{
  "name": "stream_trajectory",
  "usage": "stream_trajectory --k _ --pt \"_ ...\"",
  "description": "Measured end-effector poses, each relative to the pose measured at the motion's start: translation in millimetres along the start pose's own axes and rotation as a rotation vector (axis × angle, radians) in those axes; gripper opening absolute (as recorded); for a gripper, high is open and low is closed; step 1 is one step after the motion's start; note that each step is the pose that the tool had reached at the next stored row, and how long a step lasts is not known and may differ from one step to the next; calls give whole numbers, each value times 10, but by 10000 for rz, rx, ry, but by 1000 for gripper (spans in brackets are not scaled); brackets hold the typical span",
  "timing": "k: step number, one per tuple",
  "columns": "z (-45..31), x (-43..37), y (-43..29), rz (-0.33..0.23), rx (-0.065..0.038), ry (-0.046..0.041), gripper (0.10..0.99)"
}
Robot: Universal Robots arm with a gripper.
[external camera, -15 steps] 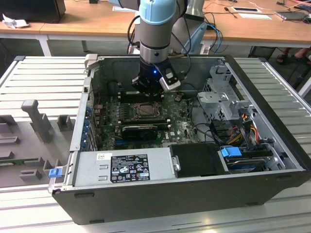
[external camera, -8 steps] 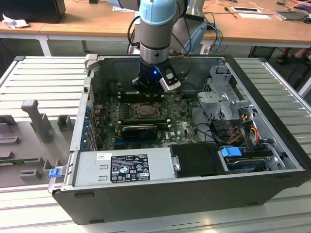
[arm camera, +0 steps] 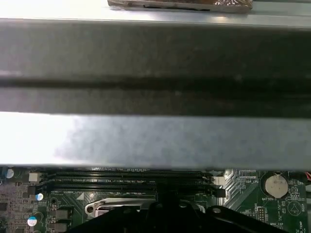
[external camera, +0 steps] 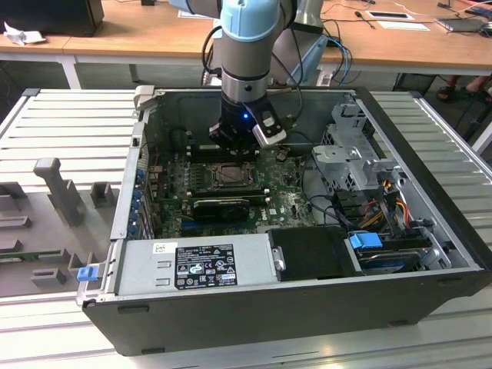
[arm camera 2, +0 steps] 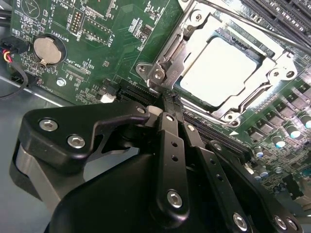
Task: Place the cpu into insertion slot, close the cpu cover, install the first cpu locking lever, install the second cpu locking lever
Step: 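Install the first cpu locking lever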
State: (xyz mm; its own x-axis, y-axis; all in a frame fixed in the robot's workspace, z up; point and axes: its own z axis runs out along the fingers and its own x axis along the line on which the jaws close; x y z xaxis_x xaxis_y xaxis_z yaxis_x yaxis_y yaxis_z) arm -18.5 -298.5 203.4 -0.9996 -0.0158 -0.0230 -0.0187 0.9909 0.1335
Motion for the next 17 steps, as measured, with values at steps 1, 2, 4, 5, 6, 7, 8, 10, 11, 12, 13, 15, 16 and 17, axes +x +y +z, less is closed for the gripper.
stream_trajectory --k 1,2,4,5,6,7,8,10,11,12,13,15,16,17 --pt "2 0 -3 0 -1 -1 106" --pt "3 1 -5 2 -1 -1 106" --pt "8 1 -8 1 1 0 106" --pt "17 0 -8 0 -4 -1 106" --pt "23 0 -9 0 -3 0 106" --pt "27 1 -10 0 -2 1 106" --pt "30 1 -12 0 -31 1 106" --pt "34 1 -11 6 -274 -5 106" --pt "34 1 -10 7 -276 -6 106" --pt "29 1 -10 7 -274 -6 106" --pt "20 1 -9 7 -273 -6 106" --pt "-2 0 -6 6 -273 -6 106" --pt "-21 0 -4 6 -271 -5 106" --pt "-53 -1 1 5 -269 -5 106"
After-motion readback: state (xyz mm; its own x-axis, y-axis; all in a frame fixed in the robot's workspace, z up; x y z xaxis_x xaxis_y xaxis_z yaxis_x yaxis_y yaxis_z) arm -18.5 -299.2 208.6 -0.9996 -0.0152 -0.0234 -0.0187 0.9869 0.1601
